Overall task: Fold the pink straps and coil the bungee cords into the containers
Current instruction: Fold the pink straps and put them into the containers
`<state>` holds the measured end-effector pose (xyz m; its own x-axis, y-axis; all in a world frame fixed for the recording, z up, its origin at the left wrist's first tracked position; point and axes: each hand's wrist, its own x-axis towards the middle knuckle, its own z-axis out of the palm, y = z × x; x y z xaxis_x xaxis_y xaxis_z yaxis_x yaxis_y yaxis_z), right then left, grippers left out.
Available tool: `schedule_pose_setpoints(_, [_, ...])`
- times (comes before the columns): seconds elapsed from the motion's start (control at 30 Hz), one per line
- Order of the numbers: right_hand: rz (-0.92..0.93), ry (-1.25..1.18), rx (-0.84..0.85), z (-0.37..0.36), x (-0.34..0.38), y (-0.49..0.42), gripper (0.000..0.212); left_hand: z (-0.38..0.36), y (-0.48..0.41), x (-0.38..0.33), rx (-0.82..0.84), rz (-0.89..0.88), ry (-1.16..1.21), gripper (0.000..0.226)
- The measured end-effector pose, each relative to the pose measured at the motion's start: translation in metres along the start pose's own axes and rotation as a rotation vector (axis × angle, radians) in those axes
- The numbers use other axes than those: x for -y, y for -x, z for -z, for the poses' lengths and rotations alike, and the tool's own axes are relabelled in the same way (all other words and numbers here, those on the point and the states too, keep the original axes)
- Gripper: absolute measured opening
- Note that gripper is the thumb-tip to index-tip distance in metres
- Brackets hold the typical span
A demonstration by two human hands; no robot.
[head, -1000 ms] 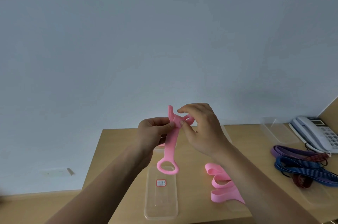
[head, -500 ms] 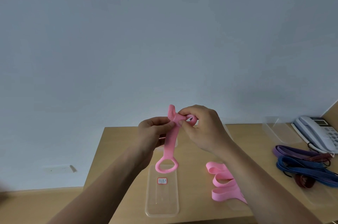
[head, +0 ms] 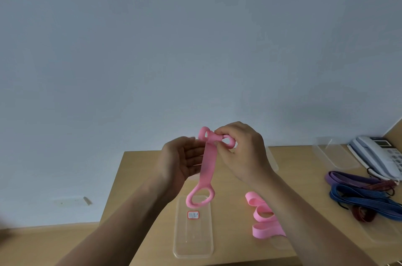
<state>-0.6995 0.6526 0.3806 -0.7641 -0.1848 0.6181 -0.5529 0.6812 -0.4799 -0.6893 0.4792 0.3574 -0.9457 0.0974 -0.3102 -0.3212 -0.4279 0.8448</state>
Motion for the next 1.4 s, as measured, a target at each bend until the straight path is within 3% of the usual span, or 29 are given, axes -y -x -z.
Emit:
schedule_pose_setpoints(0.17, [0.081, 0.051, -0.029, -0.004, -0.003, 0.004, 0.018, 0.001, -0.002, -0.004, 0.066, -0.006, -0.042, 0.060])
schedule_pose_setpoints(0.6, [0.176, 0.090, 0.008, -0.006, -0.004, 0.007, 0.015, -0.001, -0.005, -0.005, 0.093, -0.110, -0.151, 0.022])
schedule_pose_setpoints(0.83, [0.005, -0.076, 0.030, -0.001, -0.004, 0.000, 0.010, -0.003, 0.001, -0.006, 0.099, -0.166, -0.282, 0.025])
schedule_pose_setpoints(0.97, [-0.144, -0.112, 0.198, -0.001, -0.007, -0.004, 0.021, -0.004, -0.001, -0.007, 0.070, -0.200, -0.315, 0.024])
schedule_pose_setpoints(1.1, [-0.178, -0.135, 0.322, -0.001, -0.008, -0.006, 0.012, -0.003, -0.003, -0.003, -0.013, -0.187, -0.267, 0.054])
schedule_pose_setpoints(1.4, [-0.221, -0.146, 0.211, -0.003, -0.012, -0.006, 0.009, -0.001, -0.006, 0.011, -0.002, -0.085, -0.253, 0.061])
